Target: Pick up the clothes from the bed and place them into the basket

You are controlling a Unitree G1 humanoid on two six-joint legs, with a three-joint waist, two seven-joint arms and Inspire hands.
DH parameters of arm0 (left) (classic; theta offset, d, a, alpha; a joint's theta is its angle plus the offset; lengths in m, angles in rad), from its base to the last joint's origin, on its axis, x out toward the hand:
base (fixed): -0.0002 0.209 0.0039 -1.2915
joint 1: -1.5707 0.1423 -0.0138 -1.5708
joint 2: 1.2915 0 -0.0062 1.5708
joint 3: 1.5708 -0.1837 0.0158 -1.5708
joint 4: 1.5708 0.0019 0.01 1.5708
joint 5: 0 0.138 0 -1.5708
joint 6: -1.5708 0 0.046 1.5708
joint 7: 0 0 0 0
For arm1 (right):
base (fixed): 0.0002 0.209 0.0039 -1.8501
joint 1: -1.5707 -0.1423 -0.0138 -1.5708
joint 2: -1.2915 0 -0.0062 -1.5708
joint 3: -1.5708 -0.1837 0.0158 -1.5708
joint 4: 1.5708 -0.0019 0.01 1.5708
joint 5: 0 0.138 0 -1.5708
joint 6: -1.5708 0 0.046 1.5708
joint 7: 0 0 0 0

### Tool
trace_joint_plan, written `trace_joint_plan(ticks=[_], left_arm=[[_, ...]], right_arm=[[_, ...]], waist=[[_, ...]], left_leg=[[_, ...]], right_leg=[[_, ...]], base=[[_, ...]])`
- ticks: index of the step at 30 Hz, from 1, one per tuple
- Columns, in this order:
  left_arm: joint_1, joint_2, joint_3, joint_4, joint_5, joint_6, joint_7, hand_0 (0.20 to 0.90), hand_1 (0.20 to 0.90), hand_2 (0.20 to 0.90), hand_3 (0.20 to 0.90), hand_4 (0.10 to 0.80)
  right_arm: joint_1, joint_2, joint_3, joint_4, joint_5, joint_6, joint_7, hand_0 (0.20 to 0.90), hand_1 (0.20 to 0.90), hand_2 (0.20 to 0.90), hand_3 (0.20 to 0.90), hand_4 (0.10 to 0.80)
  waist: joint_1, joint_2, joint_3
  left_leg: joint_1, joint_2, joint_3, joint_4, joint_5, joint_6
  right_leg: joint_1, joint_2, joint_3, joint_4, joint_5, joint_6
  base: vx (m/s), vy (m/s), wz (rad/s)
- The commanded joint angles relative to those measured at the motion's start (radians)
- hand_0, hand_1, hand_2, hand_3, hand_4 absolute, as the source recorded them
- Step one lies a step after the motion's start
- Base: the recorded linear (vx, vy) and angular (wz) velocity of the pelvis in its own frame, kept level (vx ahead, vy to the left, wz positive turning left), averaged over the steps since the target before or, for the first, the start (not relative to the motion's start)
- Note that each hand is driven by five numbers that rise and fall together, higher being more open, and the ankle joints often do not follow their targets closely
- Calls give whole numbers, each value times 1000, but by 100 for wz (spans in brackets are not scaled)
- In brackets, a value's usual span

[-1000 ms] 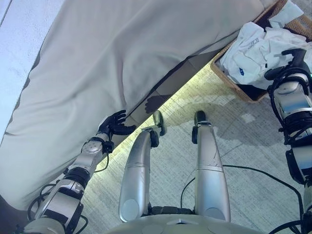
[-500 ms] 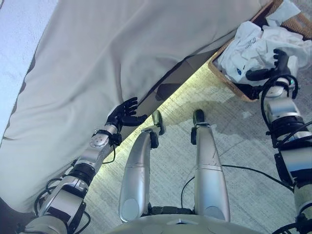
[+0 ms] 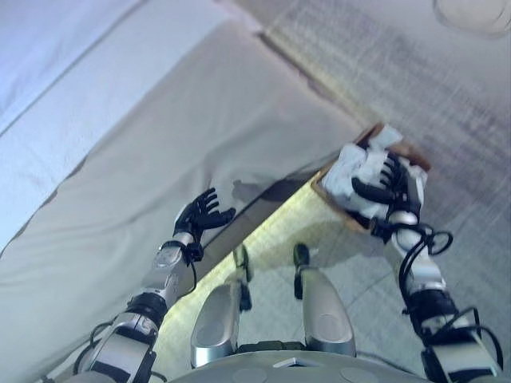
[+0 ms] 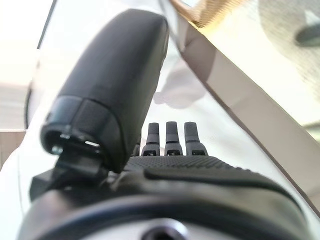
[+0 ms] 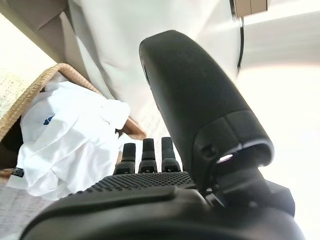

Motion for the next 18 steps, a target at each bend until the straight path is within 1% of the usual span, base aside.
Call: trace_joint_plan(ticks=[1, 2, 4, 6, 7, 8, 9, 11, 12, 13, 14, 16, 18], left_arm=[[41, -35, 44, 39, -113, -52, -81, 900, 900, 900, 900, 800], [57, -43, 60, 43, -142, -48, -105, 900, 900, 900, 900, 800], [83, -61, 91, 75, -226, -17, -152, 900, 900, 900, 900, 800], [93, -68, 114, 109, -267, 2, -176, 900, 900, 900, 900, 800], [100, -69, 132, 130, -305, 19, -193, 900, 900, 900, 900, 800], [112, -72, 169, 173, -338, 40, -226, 900, 900, 900, 900, 800], [114, -73, 179, 184, -348, 44, -233, 900, 900, 900, 900, 800], [125, -78, 221, 237, -416, 72, -283, 900, 900, 900, 900, 800], [130, -82, 242, 265, -447, 86, -310, 900, 900, 900, 900, 800], [136, -85, 266, 287, -474, 105, -332, 900, 900, 900, 900, 800], [142, -90, 282, 303, -496, 115, -339, 900, 900, 900, 900, 800], [157, -99, 307, 343, -512, 132, -360, 900, 900, 900, 900, 800], [159, -101, 315, 378, -494, 129, -355, 900, 900, 900, 900, 800]], right_arm=[[31, 47, 8, 56, -11, -155, 50, 900, 900, 900, 900, 800], [42, 66, 13, 81, -1, -143, 62, 900, 900, 900, 900, 800], [55, 100, 19, 160, 42, -89, 147, 900, 900, 900, 900, 800], [62, 120, 21, 221, 36, -79, 195, 900, 900, 900, 900, 800], [66, 130, 26, 256, 46, -60, 240, 900, 900, 900, 900, 800], [75, 145, 25, 336, 66, -49, 307, 900, 900, 900, 900, 800], [76, 148, 23, 357, 77, -41, 329, 900, 900, 900, 900, 800], [81, 167, 1, 442, 178, 22, 441, 900, 900, 900, 900, 800], [82, 179, -19, 489, 221, 39, 497, 900, 900, 900, 900, 800], [83, 190, -47, 529, 312, 65, 549, 900, 900, 900, 900, 800], [86, 202, -69, 557, 386, 96, 579, 900, 900, 900, 900, 800], [95, 215, -110, 628, 436, 112, 631, 900, 900, 900, 900, 800], [99, 213, -124, 674, 385, 108, 623, 900, 900, 900, 900, 800]], waist=[[20, -32, -195], [27, -35, -208], [41, -40, -236], [48, -42, -248], [51, -43, -255], [57, -45, -264], [58, -45, -266], [65, -44, -273], [68, -43, -275], [70, -41, -277], [71, -38, -279], [73, -32, -281], [72, -26, -279]], left_leg=[[102, -39, 19, 5, -108, 25], [126, -39, 17, -7, -112, 25], [166, -38, 3, -40, -111, 28], [182, -39, -10, -52, -110, 30], [190, -39, -17, -54, -111, 31], [202, -40, -23, -54, -114, 33], [204, -41, -24, -53, -115, 33], [214, -43, -29, -50, -119, 36], [220, -45, -32, -49, -122, 38], [225, -46, -35, -49, -124, 39], [228, -47, -37, -49, -125, 40], [232, -49, -41, -53, -125, 41], [231, -50, -43, -58, -121, 42]], right_leg=[[111, 14, -17, -168, 115, 4], [134, 14, -23, -173, 112, 5], [170, 20, -32, -170, 99, 2], [187, 23, -36, -165, 88, 1], [197, 25, -41, -162, 81, -2], [212, 26, -48, -157, 70, -5], [215, 25, -49, -157, 67, -6], [231, 26, -56, -156, 59, -11], [240, 26, -59, -157, 54, -14], [247, 27, -62, -156, 50, -16], [251, 28, -64, -154, 45, -17], [257, 28, -71, -150, 38, -17], [255, 26, -77, -146, 35, -16]], base=[[132, 96, 14], [125, 98, 24], [88, 72, 20], [65, 22, 15], [85, 24, 24], [77, 28, 24], [72, 38, 19], [60, 40, 12], [70, 50, 19], [60, 56, 15], [42, 57, 6], [16, 60, 2], [-17, 43, 3]])
